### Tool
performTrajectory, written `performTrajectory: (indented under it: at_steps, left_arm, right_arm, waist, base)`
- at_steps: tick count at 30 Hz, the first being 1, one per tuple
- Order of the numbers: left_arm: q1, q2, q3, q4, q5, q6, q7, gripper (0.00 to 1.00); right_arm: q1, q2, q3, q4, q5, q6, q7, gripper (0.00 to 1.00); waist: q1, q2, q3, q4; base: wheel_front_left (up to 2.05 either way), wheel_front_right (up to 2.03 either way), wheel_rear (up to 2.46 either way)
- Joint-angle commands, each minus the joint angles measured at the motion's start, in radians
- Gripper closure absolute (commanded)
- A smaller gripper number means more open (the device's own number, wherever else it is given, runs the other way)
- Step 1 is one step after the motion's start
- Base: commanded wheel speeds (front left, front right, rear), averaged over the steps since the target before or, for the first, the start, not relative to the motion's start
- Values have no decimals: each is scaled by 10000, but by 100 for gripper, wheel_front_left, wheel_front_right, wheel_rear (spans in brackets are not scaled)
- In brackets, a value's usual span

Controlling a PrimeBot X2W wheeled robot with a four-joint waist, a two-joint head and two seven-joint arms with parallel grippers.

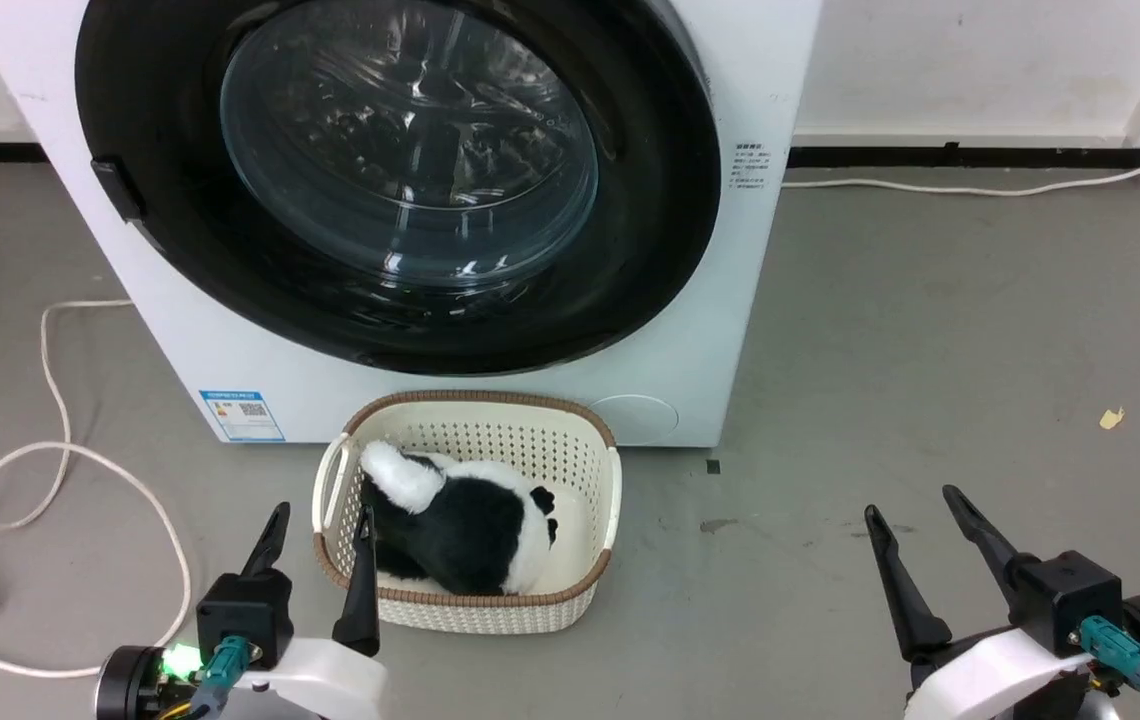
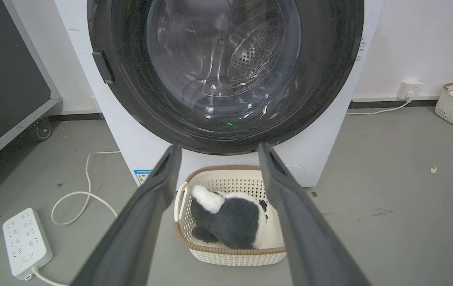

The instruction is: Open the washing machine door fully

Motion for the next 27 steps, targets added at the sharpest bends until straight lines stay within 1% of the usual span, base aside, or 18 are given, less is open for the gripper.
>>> performTrajectory:
  at_steps: [1,10,23,24,25,26,27]
  left_arm:
    - [-144,7,-57,9,63,59,-107,0]
    - [-348,11,-234,-50,78,142,-295,0]
    - [-702,18,-500,-130,64,286,-567,0]
    - [-736,18,-521,-137,60,299,-588,0]
    - [-774,18,-544,-144,56,311,-609,0]
    - [-811,18,-568,-151,51,325,-630,0]
    - [-848,18,-594,-156,46,338,-651,0]
  right_arm:
    - [-148,-19,12,-43,75,1,-99,0]
    - [-679,-348,27,-201,425,2,-72,0]
    - [-2218,-789,-147,-327,1598,3,313,0]
    - [-2362,-795,-169,-315,1702,3,355,20]
    - [-2509,-802,-191,-296,1805,3,402,60]
    - [-2655,-816,-210,-272,1896,3,449,83]
    - [-2804,-832,-227,-242,1978,3,491,100]
  waist:
    - [-1,0,53,28]
    - [-1,0,446,207]
    - [-1,0,1121,578]
    - [-1,0,1182,611]
    - [-1,0,1244,647]
    - [-1,0,1306,685]
    - [-1,0,1364,724]
  base:
    - [0,0,0]
    - [0,0,0]
    - [0,0,0]
    - [0,0,0]
    - [0,0,0]
    - [0,0,0]
    - [0,0,0]
